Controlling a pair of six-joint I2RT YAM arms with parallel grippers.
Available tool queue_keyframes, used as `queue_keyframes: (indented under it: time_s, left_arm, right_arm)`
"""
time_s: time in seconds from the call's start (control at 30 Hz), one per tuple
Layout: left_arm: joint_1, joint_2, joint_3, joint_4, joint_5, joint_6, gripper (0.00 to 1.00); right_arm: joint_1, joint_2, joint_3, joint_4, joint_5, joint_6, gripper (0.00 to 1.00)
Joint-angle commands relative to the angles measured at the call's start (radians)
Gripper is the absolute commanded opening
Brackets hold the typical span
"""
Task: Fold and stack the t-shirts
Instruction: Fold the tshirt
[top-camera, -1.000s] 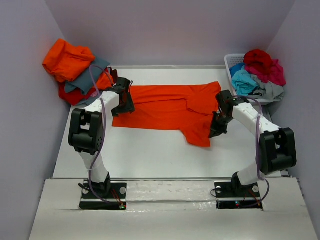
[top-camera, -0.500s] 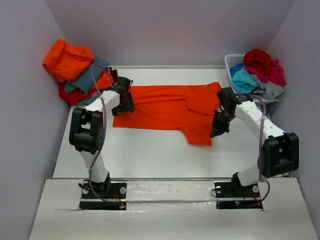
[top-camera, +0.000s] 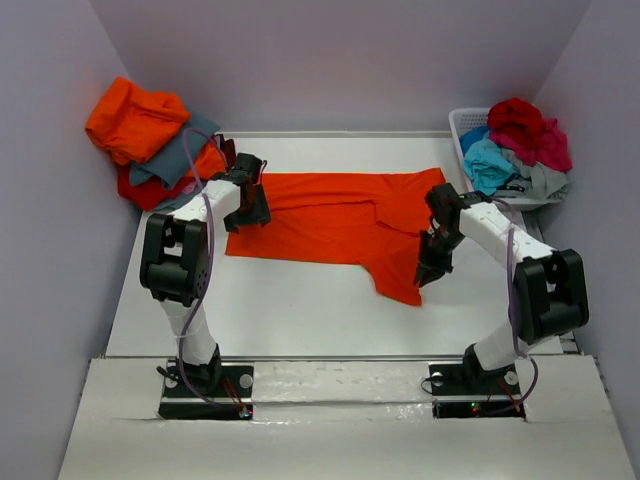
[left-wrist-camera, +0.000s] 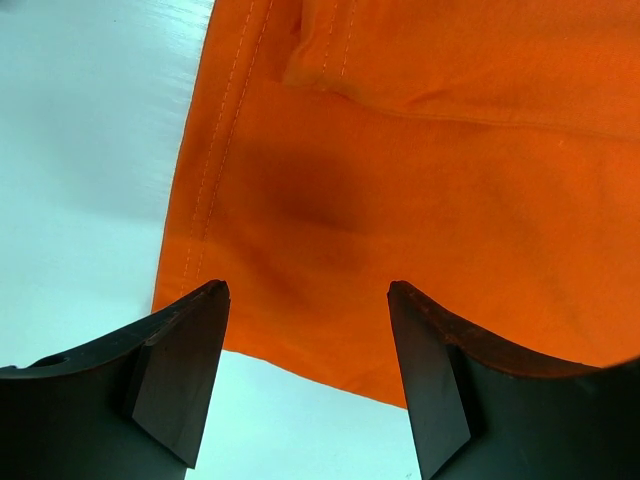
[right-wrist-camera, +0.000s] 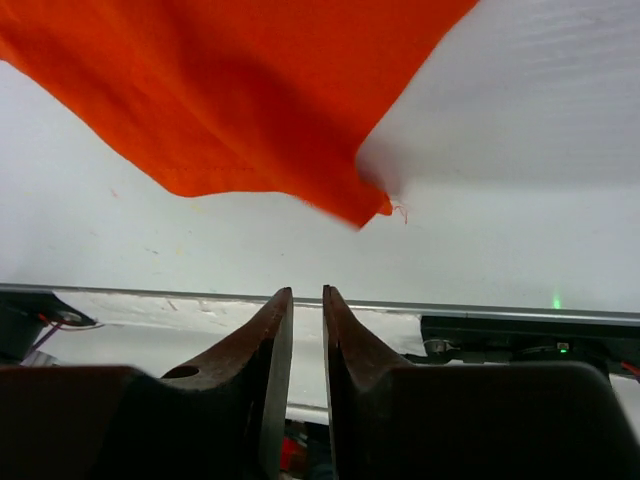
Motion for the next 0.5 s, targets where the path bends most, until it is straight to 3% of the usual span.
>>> queue_keyframes:
  time_s: [0.0,0.07,0.13,0.47]
  left_arm:
    - [0.002,-0.046,-0.025,-0.022,-0.033,-0.001,0.77]
    - [0.013,-0.072,-0.071,-0.012,-0.041,-0.013,0.77]
    - [0.023,-0.087,-0.101,-0.001,-0.033,-0.018,0.78]
    - [0.068,-0.155,-0.205,-0.004,-0.033,-0.030,0.80]
  right_arm:
    - [0.015,0.034,-0.010,0.044,-0.015,-0.030,0.35]
    - [0.015,0.041,-0.010,0.046,-0.007,-0.035,0.45]
    - [0.015,0.045,-0.013,0.049,-0.005,-0.041,0.49]
    - [0.024,0.022,-0.068,0.049,-0.010,-0.052,0.50]
